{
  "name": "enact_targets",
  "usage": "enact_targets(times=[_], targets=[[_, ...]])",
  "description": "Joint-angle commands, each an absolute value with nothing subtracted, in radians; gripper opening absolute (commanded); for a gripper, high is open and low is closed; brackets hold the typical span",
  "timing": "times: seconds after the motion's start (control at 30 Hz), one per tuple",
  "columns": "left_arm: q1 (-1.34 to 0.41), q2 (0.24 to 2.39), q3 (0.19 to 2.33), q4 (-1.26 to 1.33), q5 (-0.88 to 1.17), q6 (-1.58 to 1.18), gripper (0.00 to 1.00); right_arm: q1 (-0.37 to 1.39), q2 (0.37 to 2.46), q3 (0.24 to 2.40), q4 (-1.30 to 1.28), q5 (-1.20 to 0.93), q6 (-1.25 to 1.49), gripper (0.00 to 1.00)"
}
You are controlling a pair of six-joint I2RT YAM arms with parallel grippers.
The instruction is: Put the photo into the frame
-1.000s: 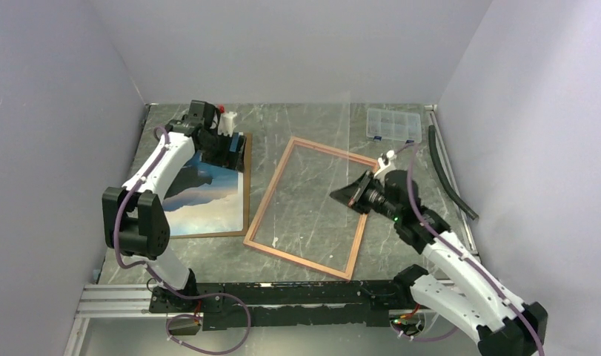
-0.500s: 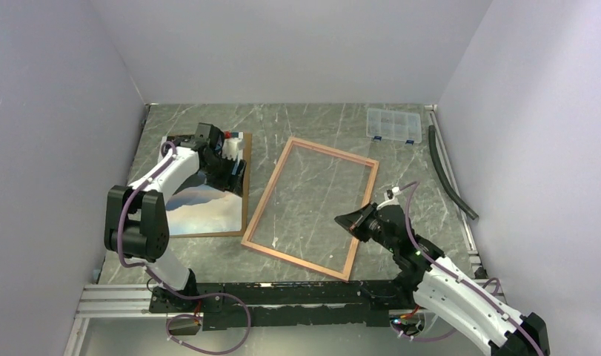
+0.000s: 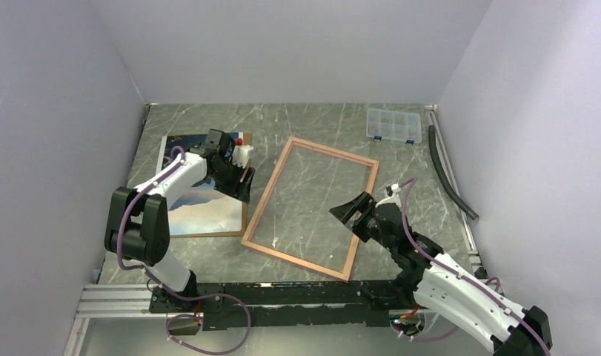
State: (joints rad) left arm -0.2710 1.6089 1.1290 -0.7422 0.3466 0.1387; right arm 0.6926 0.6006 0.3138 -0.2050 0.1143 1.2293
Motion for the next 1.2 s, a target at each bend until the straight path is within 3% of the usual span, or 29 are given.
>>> enact_targets(times=[0.0, 0.4, 0.63, 0.73, 0.8, 0.97, 1.17], targets=[[-0.271, 1.585, 1.138, -0.727, 0.362, 0.16, 0.66, 0.666, 0.597, 0.416, -0.257, 0.179, 1.113, 0.83], [-0.276, 1.582, 1.176, -0.766, 0.378, 0.172, 0.65, 0.617, 0.708, 0.383, -0.136, 0.124, 1.094, 0.78], [-0.351, 1.527, 1.236, -0.851, 0.421, 0.271, 0.75, 0.566, 0.746, 0.409, -0.088, 0.069, 1.069, 0.77], [-0.442, 1.455, 1.22, -0.864, 0.398, 0.338, 0.84, 0.559, 0.788, 0.422, -0.076, 0.047, 1.079, 0.68], [-0.486, 1.417, 1.218, -0.876, 0.411, 0.353, 0.94, 0.558, 0.809, 0.428, -0.06, 0.033, 1.099, 0.54], [-0.642, 1.344, 1.233, -0.943, 0.386, 0.38, 0.95, 0.557, 0.836, 0.464, -0.048, 0.004, 1.122, 0.29], [-0.968, 1.29, 1.217, -0.953, 0.084, 0.378, 0.95, 0.557, 0.795, 0.487, -0.066, -0.023, 1.168, 0.19]])
